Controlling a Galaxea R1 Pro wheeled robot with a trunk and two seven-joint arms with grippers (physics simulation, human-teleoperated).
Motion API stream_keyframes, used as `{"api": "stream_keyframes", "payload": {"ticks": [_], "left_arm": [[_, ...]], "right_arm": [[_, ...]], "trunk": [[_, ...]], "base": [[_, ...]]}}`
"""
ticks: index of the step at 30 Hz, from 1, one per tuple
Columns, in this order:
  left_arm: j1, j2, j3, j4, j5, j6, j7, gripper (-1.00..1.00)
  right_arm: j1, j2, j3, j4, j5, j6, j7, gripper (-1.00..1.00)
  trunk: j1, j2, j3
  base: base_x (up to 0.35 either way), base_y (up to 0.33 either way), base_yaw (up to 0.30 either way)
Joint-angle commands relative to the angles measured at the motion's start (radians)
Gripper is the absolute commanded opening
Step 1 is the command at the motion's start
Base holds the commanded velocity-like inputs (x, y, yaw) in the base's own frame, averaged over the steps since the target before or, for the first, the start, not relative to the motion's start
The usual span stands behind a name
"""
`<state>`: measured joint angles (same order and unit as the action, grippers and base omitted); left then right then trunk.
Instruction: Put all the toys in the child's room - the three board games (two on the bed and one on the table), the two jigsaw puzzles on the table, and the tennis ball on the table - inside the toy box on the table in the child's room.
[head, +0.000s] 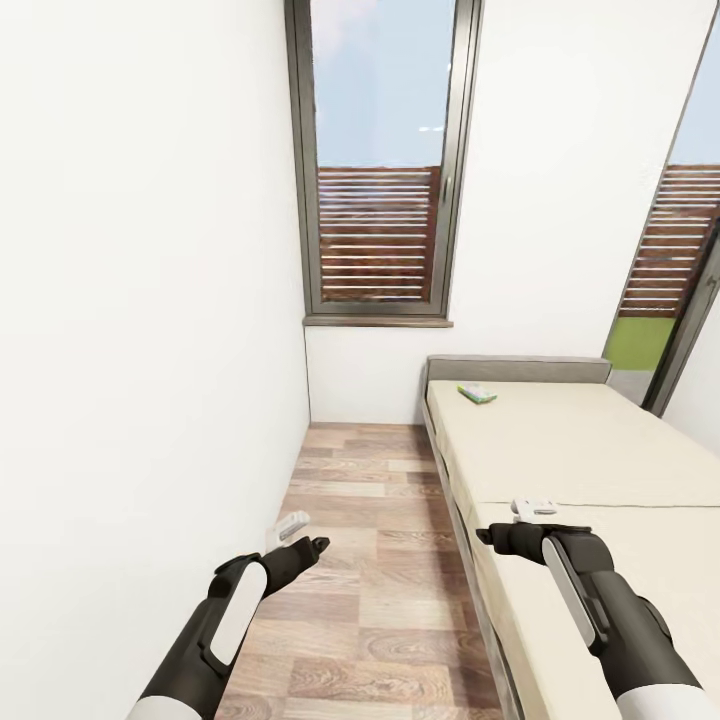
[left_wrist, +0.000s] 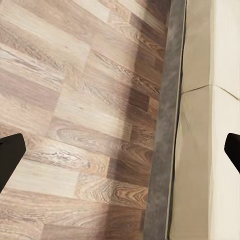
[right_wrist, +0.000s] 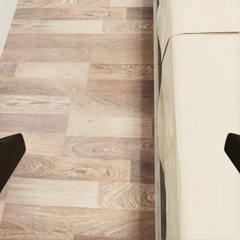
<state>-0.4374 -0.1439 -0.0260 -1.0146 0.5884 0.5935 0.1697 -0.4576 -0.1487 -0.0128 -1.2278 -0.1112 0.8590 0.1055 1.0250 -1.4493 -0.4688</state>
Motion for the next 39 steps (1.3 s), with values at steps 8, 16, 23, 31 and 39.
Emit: {"api": "stream_keyframes", "payload": {"ticks": [8,16,23,31,39], "left_arm": [[-0.001,0.000,-0.002,-0.002,0.010,0.003,0.007,1.00],[-0.001,0.000,-0.002,-0.002,0.010,0.003,0.007,1.00],[-0.001,0.000,-0.002,-0.002,0.010,0.003,0.014,1.00],[-0.001,0.000,-0.002,-0.002,0.010,0.003,0.020,1.00],[-0.001,0.000,-0.002,-0.002,0.009,0.003,0.019,1.00]], "right_arm": [[-0.001,0.000,-0.001,-0.001,-0.005,0.005,0.000,1.00],[-0.001,0.000,-0.001,-0.001,-0.005,0.005,0.000,1.00],[-0.001,0.000,-0.001,-0.001,-0.005,0.005,0.000,1.00],[-0.001,0.000,-0.001,-0.001,-0.005,0.004,0.000,1.00],[-0.001,0.000,-0.001,0.000,-0.005,0.003,0.000,1.00]], "trunk": [[0.000,-0.001,-0.001],[0.000,-0.001,-0.001],[0.000,-0.001,-0.001],[0.000,-0.001,-0.001],[0.000,-0.001,-0.001]], "base": [[0.044,0.000,0.000],[0.239,0.000,0.000],[0.142,0.000,0.000],[0.042,0.000,0.000],[0.012,0.005,0.000]]}}
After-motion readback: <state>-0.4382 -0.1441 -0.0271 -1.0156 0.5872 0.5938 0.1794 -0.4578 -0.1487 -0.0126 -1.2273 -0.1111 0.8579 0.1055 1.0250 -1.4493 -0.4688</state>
